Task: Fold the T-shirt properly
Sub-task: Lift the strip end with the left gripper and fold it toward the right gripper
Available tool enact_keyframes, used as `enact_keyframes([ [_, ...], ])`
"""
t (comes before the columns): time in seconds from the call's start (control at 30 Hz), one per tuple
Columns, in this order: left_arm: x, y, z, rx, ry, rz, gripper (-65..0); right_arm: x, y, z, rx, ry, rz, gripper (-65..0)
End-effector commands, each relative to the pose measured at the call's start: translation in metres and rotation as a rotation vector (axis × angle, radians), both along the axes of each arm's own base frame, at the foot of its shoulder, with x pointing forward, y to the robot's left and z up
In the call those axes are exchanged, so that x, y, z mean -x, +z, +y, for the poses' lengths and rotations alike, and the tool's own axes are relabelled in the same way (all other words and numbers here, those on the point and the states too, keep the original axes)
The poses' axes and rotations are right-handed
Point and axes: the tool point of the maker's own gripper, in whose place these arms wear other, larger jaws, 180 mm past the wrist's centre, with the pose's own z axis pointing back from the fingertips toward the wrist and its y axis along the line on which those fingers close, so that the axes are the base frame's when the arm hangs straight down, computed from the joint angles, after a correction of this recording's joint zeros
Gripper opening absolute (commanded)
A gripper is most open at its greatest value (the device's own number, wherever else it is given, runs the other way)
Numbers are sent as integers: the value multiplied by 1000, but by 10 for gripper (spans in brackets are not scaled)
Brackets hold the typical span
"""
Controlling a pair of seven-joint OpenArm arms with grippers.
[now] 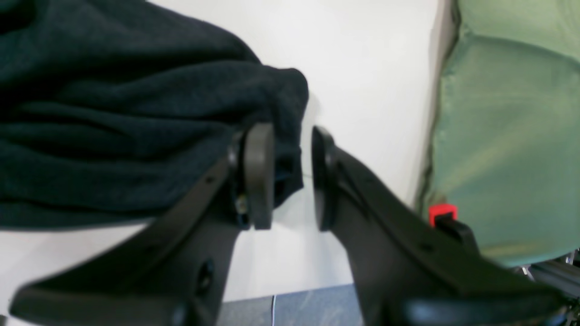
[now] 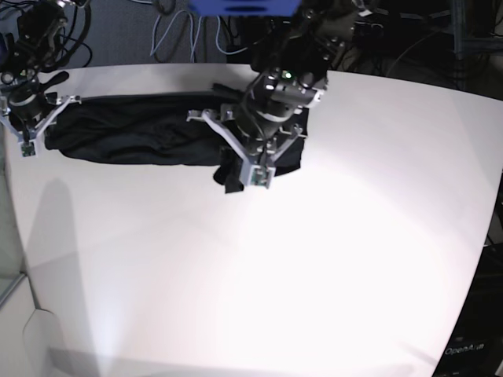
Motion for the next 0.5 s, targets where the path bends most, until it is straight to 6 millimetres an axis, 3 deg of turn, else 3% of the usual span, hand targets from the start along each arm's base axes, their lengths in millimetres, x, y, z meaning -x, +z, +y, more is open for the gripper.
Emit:
enact_keyframes([
  [0.0,-2,10,-5,23,-1,-31,-650,-7,12,-5,24,7,-38,-484],
  [0.47,0,19,-21,50,-38,-48,-650,-5,11,-5,24,8,-33,-484],
])
